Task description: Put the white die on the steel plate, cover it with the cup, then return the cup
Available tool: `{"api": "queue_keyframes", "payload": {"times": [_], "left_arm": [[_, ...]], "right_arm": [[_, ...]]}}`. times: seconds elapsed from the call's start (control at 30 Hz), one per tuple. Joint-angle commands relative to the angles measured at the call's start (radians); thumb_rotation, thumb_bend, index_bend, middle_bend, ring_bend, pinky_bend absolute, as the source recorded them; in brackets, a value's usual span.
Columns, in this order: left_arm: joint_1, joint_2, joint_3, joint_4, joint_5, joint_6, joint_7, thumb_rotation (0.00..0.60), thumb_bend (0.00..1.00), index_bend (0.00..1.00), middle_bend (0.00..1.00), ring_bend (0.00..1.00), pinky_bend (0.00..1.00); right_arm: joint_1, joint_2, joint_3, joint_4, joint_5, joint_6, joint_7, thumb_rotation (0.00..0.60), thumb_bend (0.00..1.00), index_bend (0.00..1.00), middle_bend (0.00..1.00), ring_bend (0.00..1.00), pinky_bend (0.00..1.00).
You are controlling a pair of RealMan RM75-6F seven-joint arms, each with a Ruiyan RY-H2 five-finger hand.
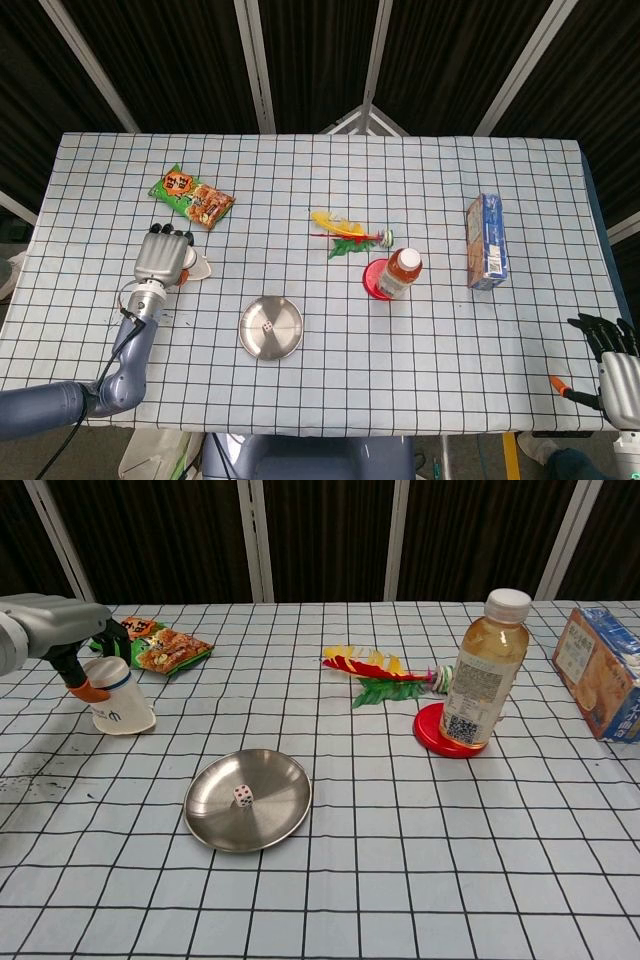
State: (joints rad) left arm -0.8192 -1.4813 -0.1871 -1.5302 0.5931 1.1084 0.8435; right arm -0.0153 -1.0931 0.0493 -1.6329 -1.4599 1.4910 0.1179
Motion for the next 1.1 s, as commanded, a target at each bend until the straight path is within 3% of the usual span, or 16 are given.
{"api": "queue_keyframes", "payload": {"times": [0.03, 0.23, 0.43, 0.63, 0.8, 1.1], "left_arm": [[0.000, 0.008, -0.002, -0.010, 0.002, 0.001, -0.007, 0.600, 0.44, 0.34, 0.36, 0.18, 0.17], [-0.004, 0.057, -0.015, -0.104, 0.053, 0.026, -0.022, 0.600, 0.44, 0.34, 0.34, 0.18, 0.17], [-0.024, 0.142, -0.035, -0.331, 0.110, 0.070, 0.014, 0.600, 0.44, 0.34, 0.33, 0.18, 0.17], [-0.081, 0.177, -0.028, -0.528, 0.055, 0.101, 0.143, 0.600, 0.44, 0.34, 0.31, 0.17, 0.16], [-0.139, 0.134, -0.032, -0.583, -0.051, 0.114, 0.203, 0.600, 0.44, 0.34, 0.31, 0.16, 0.16], [-0.202, 0.032, -0.003, -0.537, -0.128, 0.096, 0.216, 0.600, 0.44, 0.34, 0.31, 0.16, 0.16]], "right_arm": [[0.001, 0.000, -0.001, -0.001, -0.002, -0.001, -0.001, 0.600, 0.10, 0.22, 0.19, 0.13, 0.00], [0.000, 0.000, 0.000, -0.002, -0.002, 0.001, 0.000, 0.600, 0.10, 0.22, 0.19, 0.13, 0.00], [0.000, 0.001, 0.000, -0.006, -0.002, 0.002, -0.002, 0.600, 0.10, 0.22, 0.19, 0.13, 0.00], [-0.002, 0.005, 0.001, -0.011, -0.004, 0.007, 0.005, 0.600, 0.10, 0.22, 0.19, 0.13, 0.00], [-0.005, 0.010, 0.004, -0.013, -0.001, 0.012, 0.015, 0.600, 0.10, 0.22, 0.19, 0.13, 0.00], [-0.010, 0.020, 0.008, -0.012, 0.005, 0.018, 0.036, 0.600, 0.10, 0.22, 0.19, 0.13, 0.00]]}}
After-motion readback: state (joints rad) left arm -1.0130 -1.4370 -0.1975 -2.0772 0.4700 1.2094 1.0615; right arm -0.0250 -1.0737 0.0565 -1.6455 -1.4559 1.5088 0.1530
